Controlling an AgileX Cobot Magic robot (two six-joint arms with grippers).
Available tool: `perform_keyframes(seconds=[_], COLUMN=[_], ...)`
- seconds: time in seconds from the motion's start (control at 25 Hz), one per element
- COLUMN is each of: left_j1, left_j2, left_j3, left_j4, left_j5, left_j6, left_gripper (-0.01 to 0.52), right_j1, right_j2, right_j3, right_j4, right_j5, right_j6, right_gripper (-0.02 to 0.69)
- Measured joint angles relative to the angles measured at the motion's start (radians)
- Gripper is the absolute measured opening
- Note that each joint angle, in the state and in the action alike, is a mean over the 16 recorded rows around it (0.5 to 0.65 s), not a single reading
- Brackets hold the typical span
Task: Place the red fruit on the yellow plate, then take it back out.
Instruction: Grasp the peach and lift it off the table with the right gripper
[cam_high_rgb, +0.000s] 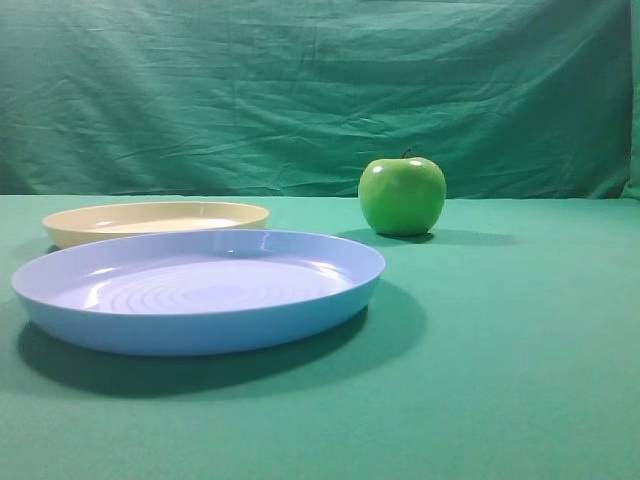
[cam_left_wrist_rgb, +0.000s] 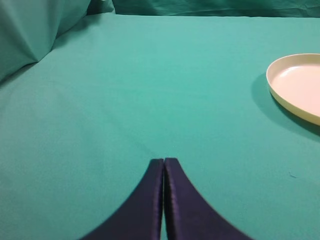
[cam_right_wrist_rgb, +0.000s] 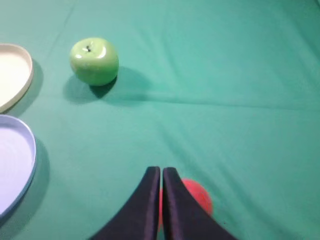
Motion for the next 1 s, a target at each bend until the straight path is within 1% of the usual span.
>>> perform_keyframes(seconds=[0.24,0.32,0.4,0.52,0.88,1.0], left_j1=[0.000,0.000,0.000,0.000,0.000,0.000], left_j2=[0.000,0.000,0.000,0.000,0.000,0.000], left_j3=[0.000,0.000,0.000,0.000,0.000,0.000], left_j4=[0.000,0.000,0.000,0.000,0.000,0.000], left_j5=[0.000,0.000,0.000,0.000,0.000,0.000], left_j6=[-0.001,-0.001,-0.001,-0.001,-0.002,-0.002], left_gripper=[0.000,0.000,0.000,0.000,0.000,0.000], right_j1=[0.031,0.038,0.042,0.046,0.046,0.046], right_j2=[0.183,0.236,0.285,0.345,0.476,0.523], right_j3=[-0.024,-0.025,-0.026,-0.026,-0.030,-0.032], right_j4=[0.067,0.078,0.082,0.073,0.005,-0.022], right_j5=[0.043,0.052,0.061,0.067,0.028,0.004], right_j6=[-0.052,-0.063,-0.071,-0.081,-0.080,-0.073], right_gripper=[0.003,0.019,0.054,0.148,0.507,0.597])
